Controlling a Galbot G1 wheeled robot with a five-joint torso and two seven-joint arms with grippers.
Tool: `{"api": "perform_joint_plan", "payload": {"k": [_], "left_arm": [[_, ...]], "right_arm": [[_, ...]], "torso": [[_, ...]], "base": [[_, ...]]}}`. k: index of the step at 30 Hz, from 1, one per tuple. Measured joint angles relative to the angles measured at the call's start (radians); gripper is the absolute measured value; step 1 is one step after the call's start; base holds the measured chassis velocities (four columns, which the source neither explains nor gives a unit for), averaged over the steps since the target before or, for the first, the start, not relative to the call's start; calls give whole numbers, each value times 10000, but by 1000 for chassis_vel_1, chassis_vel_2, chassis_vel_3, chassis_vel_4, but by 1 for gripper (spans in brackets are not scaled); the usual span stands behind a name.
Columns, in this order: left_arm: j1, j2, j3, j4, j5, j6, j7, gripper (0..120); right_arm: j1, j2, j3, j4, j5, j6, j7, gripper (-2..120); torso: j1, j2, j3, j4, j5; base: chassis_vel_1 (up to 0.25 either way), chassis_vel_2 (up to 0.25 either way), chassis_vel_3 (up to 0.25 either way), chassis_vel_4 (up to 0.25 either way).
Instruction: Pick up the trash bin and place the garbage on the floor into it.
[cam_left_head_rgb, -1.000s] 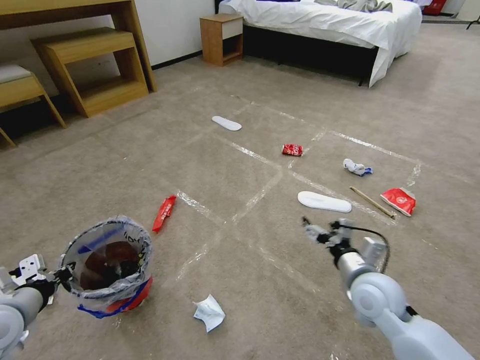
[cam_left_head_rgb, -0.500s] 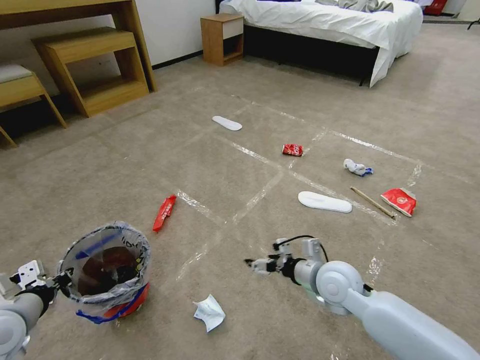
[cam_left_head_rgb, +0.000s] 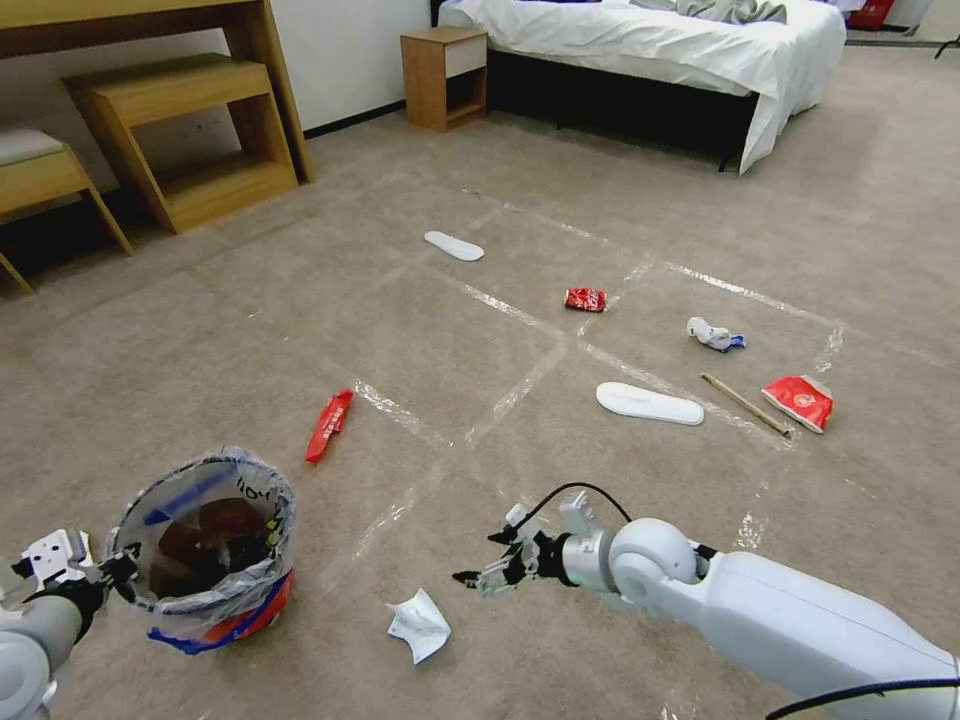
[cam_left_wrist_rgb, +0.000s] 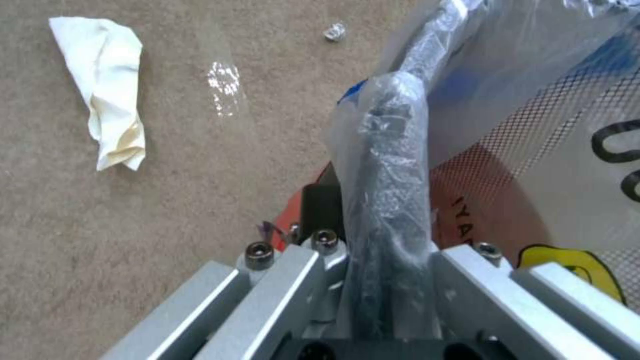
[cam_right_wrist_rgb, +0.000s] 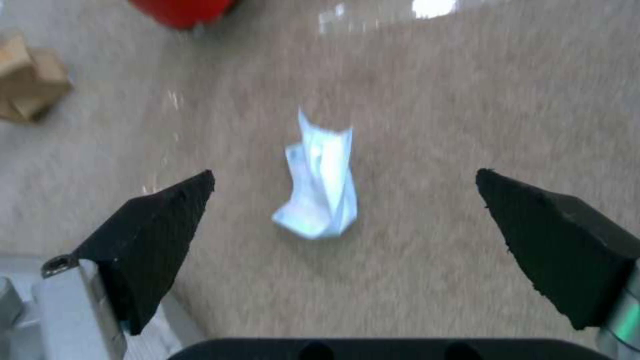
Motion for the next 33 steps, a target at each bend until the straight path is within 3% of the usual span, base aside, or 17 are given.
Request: {"api": "perform_joint_plan", "payload": {"k": [2, 7, 22, 33], "left_arm": [[-36, -78, 7, 66, 76, -43, 57, 1], [-107, -146, 70, 139, 152, -78, 93, 1], [1, -373, -127, 147, 230, -127, 209, 1], [113, -441, -317, 96, 231, -168, 286, 1]], "right_arm": [[240, 198, -296, 107, 468, -894, 957, 100], [702, 509, -855, -52, 756, -1287, 1311, 100], [1418, 1915, -2242, -1642, 941, -1595, 1600, 100], [1174, 2637, -2739, -2183, 888, -1247, 1963, 100]], "torso": [[0, 0, 0, 0, 0], [0, 0, 0, -1, -1], [0, 0, 0, 1, -1], [0, 0, 0, 0, 0]], "base": [[0, 0, 0, 0], [0, 0, 0, 0], [0, 0, 0, 0], [0, 0, 0, 0]]}}
